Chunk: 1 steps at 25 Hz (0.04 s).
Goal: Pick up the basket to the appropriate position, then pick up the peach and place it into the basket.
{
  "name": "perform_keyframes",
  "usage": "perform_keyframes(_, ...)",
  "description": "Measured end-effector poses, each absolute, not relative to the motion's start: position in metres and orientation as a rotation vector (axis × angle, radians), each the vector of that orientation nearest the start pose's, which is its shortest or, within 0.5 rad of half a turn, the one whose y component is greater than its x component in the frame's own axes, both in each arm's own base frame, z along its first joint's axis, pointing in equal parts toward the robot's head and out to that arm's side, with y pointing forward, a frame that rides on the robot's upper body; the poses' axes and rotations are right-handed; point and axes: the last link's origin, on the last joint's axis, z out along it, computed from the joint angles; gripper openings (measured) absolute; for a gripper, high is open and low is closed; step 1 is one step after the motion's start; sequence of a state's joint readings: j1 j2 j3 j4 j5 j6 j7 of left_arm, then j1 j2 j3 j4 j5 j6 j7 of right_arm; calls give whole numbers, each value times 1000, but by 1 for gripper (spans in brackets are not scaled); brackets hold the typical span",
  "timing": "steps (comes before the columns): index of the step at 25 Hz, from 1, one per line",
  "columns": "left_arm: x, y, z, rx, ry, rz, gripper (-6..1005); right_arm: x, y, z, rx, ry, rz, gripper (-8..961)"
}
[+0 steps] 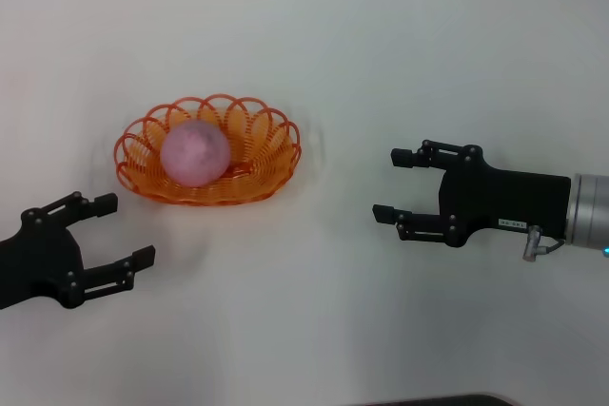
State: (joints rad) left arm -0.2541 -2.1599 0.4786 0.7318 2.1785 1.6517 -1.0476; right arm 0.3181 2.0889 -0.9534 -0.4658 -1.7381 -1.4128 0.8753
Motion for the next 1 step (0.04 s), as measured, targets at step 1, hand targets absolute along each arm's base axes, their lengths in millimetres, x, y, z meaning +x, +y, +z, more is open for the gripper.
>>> perform_keyframes(1,-339,230,-6,-2631,-580,-568,859,314,260,-52,-2676,387,632,794)
